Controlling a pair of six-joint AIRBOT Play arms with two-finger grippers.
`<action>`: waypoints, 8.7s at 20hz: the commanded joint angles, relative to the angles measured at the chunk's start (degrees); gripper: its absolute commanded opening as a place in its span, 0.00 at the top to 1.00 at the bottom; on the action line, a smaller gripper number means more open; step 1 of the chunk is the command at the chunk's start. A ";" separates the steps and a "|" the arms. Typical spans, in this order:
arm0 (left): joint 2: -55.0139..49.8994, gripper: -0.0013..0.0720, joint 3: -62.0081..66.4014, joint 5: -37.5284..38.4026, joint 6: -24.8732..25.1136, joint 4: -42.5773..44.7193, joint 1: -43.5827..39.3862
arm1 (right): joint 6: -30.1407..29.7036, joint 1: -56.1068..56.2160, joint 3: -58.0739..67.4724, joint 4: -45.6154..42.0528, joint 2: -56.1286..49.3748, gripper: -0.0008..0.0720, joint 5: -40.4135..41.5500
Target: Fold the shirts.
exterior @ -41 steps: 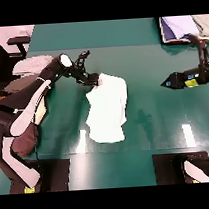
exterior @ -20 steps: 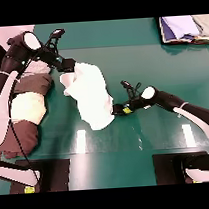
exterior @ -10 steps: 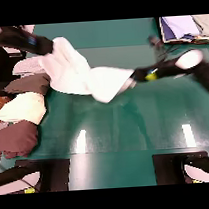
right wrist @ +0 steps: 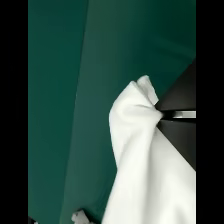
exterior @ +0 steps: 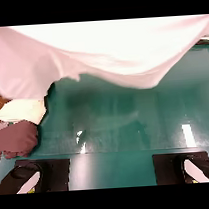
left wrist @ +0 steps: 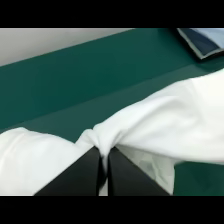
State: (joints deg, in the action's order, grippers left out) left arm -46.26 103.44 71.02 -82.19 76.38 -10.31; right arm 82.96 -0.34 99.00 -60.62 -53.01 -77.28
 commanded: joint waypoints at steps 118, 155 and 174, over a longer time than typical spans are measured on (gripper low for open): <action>-50.86 0.94 -8.15 -6.71 7.26 -20.59 15.87 | 0.79 -3.43 10.25 -7.56 -48.09 0.97 -8.52; -13.51 0.25 -72.11 -9.57 2.01 -18.18 10.56 | -3.61 -10.21 -39.01 -0.39 -11.21 0.47 -5.16; -13.44 0.95 -64.02 -3.98 1.68 -19.74 10.29 | -7.45 -14.19 -64.78 0.07 -19.12 0.71 1.46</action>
State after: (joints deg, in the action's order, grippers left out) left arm -59.79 39.16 64.77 -80.58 56.88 0.01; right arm 76.20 -18.24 34.63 -60.51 -70.78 -78.61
